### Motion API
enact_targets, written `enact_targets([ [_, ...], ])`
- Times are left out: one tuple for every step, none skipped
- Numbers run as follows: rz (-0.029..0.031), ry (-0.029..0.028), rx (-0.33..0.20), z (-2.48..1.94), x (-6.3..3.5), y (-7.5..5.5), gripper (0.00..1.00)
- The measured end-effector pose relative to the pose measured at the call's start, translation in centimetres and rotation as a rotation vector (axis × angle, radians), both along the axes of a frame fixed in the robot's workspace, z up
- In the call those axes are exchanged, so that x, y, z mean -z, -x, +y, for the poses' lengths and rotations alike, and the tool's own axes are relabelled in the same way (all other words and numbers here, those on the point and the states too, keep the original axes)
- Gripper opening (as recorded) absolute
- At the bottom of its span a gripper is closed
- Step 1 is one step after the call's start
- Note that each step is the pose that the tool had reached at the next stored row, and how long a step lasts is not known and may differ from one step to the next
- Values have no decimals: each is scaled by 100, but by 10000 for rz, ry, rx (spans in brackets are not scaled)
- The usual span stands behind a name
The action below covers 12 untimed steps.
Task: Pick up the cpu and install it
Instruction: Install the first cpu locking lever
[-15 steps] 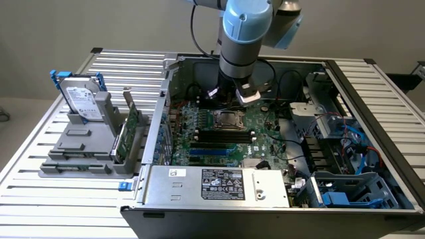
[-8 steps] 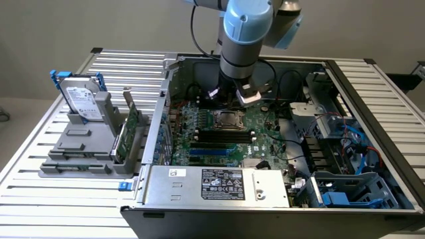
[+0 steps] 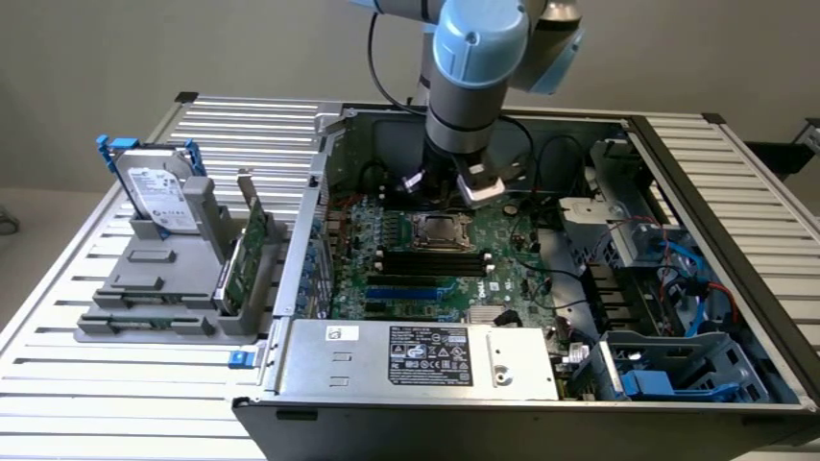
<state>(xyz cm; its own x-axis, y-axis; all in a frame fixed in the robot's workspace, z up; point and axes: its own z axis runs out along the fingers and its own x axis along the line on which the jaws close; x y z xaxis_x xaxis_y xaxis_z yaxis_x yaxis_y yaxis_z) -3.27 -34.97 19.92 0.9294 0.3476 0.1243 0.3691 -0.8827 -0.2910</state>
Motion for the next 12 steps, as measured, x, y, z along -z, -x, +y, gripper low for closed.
enact_targets([
  [-1, 0, 4, 0, 3, -3, 11],
  [-1, 0, 8, 0, 5, -5, 11],
  [-1, 2, 15, 0, 8, -7, 11],
  [-1, 3, 23, 0, 10, -8, 11],
  [-1, 5, 32, 0, 13, -10, 11],
  [-1, 7, 41, 0, 15, -12, 11],
  [-1, 8, 51, 0, 18, -13, 11],
  [-1, 10, 61, 0, 20, -15, 11],
  [-1, 11, 71, 0, 23, -17, 11],
  [-1, 12, 81, 0, 25, -18, 11],
  [-1, 14, 91, 0, 27, -20, 11],
  [0, 15, 101, 0, 29, -22, 11],
])
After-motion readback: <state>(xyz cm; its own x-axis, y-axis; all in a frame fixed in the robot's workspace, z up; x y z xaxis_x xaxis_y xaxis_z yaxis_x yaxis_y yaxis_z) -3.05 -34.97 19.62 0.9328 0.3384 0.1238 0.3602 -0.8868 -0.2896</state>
